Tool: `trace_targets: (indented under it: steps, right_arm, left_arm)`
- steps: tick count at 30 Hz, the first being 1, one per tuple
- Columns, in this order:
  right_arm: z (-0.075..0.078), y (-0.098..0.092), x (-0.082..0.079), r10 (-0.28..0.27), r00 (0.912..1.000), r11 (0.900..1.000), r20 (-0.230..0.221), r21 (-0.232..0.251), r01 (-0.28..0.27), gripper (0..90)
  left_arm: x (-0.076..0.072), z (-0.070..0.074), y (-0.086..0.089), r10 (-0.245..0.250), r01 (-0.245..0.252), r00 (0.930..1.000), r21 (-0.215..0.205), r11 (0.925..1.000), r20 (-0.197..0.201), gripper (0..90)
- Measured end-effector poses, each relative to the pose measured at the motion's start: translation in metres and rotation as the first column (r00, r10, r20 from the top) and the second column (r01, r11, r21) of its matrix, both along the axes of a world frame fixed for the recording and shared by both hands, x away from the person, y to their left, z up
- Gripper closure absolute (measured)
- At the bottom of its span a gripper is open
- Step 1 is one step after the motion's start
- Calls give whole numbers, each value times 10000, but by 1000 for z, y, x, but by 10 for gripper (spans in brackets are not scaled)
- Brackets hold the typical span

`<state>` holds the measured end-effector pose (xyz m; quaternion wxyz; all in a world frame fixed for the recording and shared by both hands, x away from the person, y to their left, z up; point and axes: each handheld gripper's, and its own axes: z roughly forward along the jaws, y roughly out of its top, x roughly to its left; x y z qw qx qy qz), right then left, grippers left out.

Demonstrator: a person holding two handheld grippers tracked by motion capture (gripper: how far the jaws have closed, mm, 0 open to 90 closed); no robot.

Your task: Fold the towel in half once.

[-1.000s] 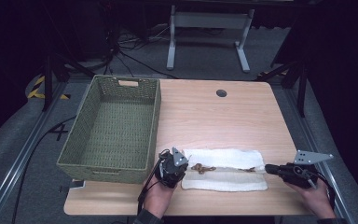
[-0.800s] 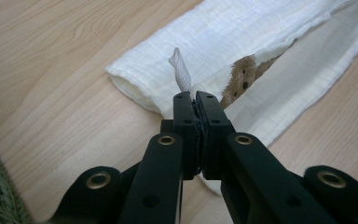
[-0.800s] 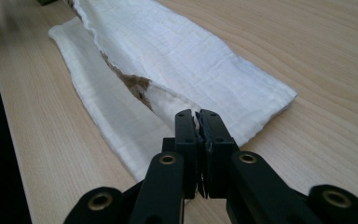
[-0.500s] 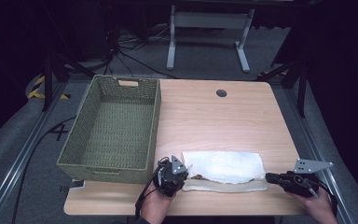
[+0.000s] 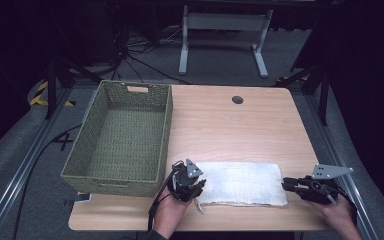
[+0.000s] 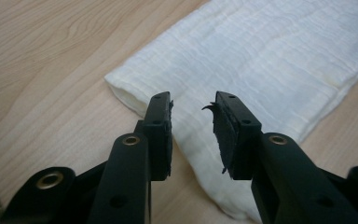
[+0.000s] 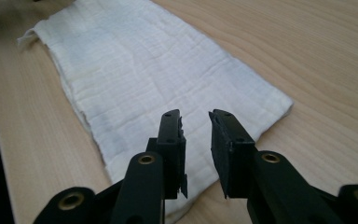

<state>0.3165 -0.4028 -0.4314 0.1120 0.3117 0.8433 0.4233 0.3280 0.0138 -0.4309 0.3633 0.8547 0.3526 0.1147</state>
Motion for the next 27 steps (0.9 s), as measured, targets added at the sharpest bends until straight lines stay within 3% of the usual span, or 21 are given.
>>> trace_targets:
  steps: [7,12,13,14,16,17,23,26,27]
  right_arm:
    - [-1,5,23,-299,9995,9991,41,-290,300,728]
    - [-4,8,48,-683,9976,9966,105,-455,687,721]
    - [-5,9,52,-698,9976,9971,-10,-293,697,722]
    - [-8,11,61,-793,9968,9955,-53,-528,789,720]
    - [-9,11,64,-809,9967,9951,-55,-570,805,721]
    - [-11,12,67,-865,9962,9946,-128,-578,857,721]
    - [-21,11,78,-1074,9936,9875,-338,-1195,1026,729]
    - [-24,8,78,-1032,9932,9900,-531,-1024,974,770]
    - [-25,9,77,-944,9937,9916,-607,-944,884,821]
  left_arm:
    - [21,0,-9,23,-24,10000,91,10000,47,633]
    - [35,-3,-15,70,-70,10000,74,9999,-47,621]
    - [37,-4,-16,88,-88,10000,74,9999,-34,620]
    - [41,-5,-17,91,-90,9999,127,9999,-66,618]
    - [43,-4,-17,101,-98,9999,258,9996,-93,616]
    - [46,-5,-18,120,-119,9999,122,9999,-49,616]
    - [57,-8,-17,236,-234,9996,128,9996,-171,616]
    - [58,-9,-17,263,-260,9996,189,9995,-126,602]
    - [59,-11,-16,390,-386,9991,250,9989,-145,593]
